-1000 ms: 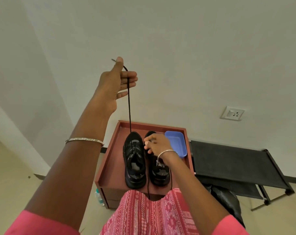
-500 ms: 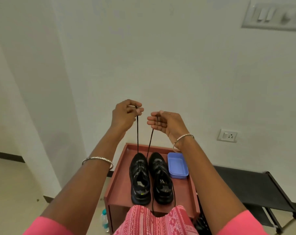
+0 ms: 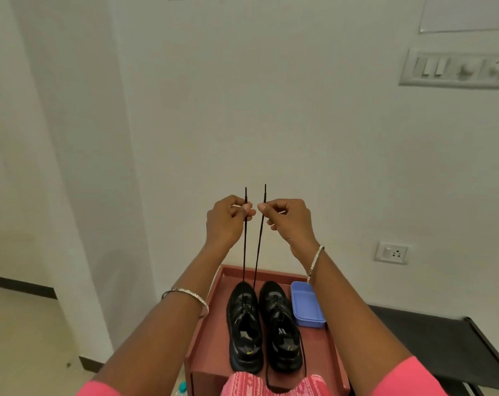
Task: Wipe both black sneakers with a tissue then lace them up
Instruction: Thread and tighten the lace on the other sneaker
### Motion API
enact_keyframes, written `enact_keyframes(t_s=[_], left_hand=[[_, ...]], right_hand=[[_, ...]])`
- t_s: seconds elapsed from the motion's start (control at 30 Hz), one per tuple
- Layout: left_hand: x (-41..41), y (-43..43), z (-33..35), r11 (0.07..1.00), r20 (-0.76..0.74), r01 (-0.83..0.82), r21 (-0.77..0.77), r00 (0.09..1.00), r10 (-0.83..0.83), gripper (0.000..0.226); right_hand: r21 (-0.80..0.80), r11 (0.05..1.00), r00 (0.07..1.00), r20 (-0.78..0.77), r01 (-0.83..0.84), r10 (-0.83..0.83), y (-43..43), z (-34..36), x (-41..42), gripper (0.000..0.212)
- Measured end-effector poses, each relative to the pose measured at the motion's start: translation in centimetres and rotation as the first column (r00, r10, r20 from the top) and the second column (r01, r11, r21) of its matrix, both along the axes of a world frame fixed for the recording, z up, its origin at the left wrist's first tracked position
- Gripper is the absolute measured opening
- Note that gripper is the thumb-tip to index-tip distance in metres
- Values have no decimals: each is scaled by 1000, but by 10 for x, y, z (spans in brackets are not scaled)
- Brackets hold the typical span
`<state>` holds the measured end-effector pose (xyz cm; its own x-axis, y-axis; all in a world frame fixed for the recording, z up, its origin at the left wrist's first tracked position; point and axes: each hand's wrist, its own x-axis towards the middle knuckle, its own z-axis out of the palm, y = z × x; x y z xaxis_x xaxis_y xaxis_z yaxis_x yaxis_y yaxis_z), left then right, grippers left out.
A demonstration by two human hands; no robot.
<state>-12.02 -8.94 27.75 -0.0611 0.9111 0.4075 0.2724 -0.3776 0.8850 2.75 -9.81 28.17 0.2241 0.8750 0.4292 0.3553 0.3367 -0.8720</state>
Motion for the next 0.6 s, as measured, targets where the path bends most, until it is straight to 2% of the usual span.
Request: enact_keyframes(t_s=[0.3,0.6], left_hand=[[1,10,6,999,-16,-39,-25,999,39,11],[-3,13,11,998,-28,-6,-60,1000,5,9]], right_hand=[[-11,1000,985,174,3,-1,5,12,-1,19],[-24,1000,987,160,-3,6,6,12,-2,18]])
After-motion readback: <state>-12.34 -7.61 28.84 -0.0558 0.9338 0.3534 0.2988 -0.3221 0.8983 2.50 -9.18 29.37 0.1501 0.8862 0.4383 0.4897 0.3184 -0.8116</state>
